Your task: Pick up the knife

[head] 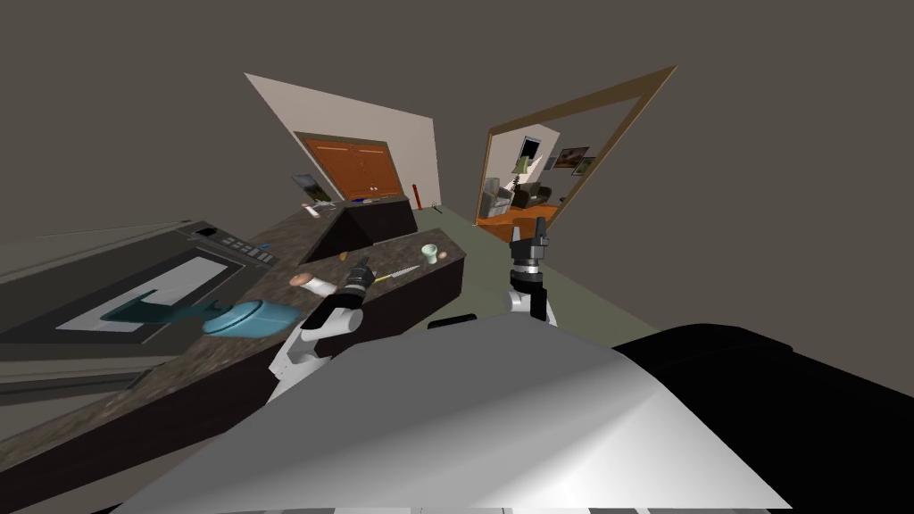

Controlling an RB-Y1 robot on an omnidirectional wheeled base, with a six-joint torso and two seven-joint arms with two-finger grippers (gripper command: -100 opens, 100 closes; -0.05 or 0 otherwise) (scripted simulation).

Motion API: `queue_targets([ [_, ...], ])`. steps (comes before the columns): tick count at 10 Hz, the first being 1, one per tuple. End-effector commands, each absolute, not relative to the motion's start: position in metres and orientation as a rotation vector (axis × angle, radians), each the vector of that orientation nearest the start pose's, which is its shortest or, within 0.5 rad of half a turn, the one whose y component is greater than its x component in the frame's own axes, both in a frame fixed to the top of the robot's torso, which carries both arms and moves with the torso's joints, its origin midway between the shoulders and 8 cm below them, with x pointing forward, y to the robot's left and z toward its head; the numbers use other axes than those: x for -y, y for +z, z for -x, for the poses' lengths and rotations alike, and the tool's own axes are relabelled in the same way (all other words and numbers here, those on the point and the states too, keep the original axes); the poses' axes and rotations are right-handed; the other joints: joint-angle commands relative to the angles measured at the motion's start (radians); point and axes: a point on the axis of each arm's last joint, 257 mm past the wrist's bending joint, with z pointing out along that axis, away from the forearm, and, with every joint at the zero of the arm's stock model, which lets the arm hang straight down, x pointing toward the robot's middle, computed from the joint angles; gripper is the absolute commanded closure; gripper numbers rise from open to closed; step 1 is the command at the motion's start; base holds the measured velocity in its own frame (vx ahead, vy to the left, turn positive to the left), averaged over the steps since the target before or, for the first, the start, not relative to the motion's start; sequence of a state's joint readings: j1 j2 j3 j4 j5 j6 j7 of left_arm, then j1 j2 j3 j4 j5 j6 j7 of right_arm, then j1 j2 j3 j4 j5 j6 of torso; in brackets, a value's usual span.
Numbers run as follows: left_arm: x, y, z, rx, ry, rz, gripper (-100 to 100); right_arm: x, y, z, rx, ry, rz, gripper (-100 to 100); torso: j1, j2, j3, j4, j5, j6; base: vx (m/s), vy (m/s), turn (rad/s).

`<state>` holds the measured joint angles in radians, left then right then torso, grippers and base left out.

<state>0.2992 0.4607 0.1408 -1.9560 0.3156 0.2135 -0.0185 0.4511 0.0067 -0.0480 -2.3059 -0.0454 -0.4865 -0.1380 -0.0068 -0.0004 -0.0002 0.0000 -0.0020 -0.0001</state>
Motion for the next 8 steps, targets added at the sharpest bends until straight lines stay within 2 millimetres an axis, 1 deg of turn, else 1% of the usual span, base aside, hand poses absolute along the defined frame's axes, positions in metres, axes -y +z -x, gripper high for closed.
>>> queue_targets([
  [1, -0.398, -0.186, -0.460, -1.327, -0.940, 1.190, -100, 0.295, 0.050, -0.340, -0.498, 1.443, -0.685, 0, 0.000, 0.000, 0.000, 0.000, 0.000, 0.000, 0.013, -0.038, 0.005],
  [2, -0.417, -0.192, -0.463, -1.344, -0.895, 1.215, -100, 0.295, 0.050, -0.340, -0.498, 1.443, -0.685, 0, 0.004, 0.000, 0.000, 0.000, 0.001, 0.000, 0.018, -0.074, -0.029],
  [3, -0.418, -0.199, -0.462, -1.360, -0.880, 1.235, -100, 0.295, 0.050, -0.340, -0.498, 1.443, -0.685, 0, 0.003, 0.000, 0.000, 0.000, 0.001, 0.000, 0.019, -0.088, -0.006],
  [4, -0.438, -0.204, -0.464, -1.373, -0.834, 1.260, -100, 0.295, 0.050, -0.340, -0.498, 1.443, -0.685, 0, 0.002, -0.001, 0.000, 0.000, 0.001, 0.000, 0.031, -0.113, -0.017],
  [5, -0.440, -0.211, -0.462, -1.391, -0.817, 1.283, -100, 0.295, 0.050, -0.340, -0.498, 1.443, -0.685, 0, 0.000, -0.001, -0.001, 0.000, 0.000, 0.000, 0.025, -0.110, -0.008],
  [6, -0.440, -0.214, -0.461, -1.398, -0.810, 1.292, -100, 0.295, 0.050, -0.340, -0.498, 1.443, -0.685, 0, 0.000, -0.001, -0.001, 0.000, 0.000, 0.000, 0.015, -0.063, 0.007],
  [7, -0.461, -0.220, -0.462, -1.411, -0.759, 1.323, -100, 0.295, 0.050, -0.340, -0.498, 1.443, -0.685, 0, 0.003, 0.000, 0.000, 0.000, 0.001, 0.000, 0.035, -0.102, -0.023],
  [8, -0.463, -0.226, -0.460, -1.426, -0.744, 1.342, -100, 0.295, 0.050, -0.340, -0.498, 1.443, -0.685, 0, 0.001, -0.001, -0.001, 0.000, 0.000, 0.000, 0.026, -0.100, 0.000],
])
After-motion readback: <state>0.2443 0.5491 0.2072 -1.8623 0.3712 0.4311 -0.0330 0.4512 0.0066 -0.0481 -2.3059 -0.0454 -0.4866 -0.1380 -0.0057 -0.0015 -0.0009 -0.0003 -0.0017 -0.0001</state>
